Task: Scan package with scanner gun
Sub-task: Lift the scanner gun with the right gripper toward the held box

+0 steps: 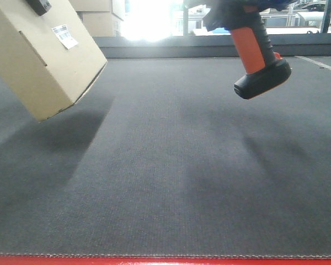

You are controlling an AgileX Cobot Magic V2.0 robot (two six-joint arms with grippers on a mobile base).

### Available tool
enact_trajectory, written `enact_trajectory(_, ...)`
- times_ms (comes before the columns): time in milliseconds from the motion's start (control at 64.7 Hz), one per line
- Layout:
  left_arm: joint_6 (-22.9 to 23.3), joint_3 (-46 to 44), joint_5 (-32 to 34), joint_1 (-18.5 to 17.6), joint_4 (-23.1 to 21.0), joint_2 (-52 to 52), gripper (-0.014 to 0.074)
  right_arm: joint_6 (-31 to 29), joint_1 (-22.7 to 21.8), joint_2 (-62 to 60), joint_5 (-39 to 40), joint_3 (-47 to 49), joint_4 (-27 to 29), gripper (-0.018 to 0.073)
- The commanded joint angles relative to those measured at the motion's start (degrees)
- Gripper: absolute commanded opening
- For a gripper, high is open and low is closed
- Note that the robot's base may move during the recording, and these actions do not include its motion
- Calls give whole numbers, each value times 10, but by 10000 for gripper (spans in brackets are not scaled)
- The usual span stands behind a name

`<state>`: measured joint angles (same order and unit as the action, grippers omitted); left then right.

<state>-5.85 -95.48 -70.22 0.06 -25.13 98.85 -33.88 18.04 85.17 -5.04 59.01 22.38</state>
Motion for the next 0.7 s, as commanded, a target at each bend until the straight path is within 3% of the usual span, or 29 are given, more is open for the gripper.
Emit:
enact_trajectory(0, 0, 0, 3, 2, -6, -7, -111, -4, -4, -12, 29, 10, -2, -154)
enact_trajectory(139, 0, 0, 3, 2, -6, -7, -111, 0, -4, -12, 32, 10, 30, -154)
enact_trajectory(356, 0, 0, 3, 2, -7, -7, -111, 0, -4, -23, 50, 9, 138, -154)
enact_trajectory(680, 0, 0, 3, 2, -9, -7, -111, 0, -4, -59, 175, -35, 215, -154)
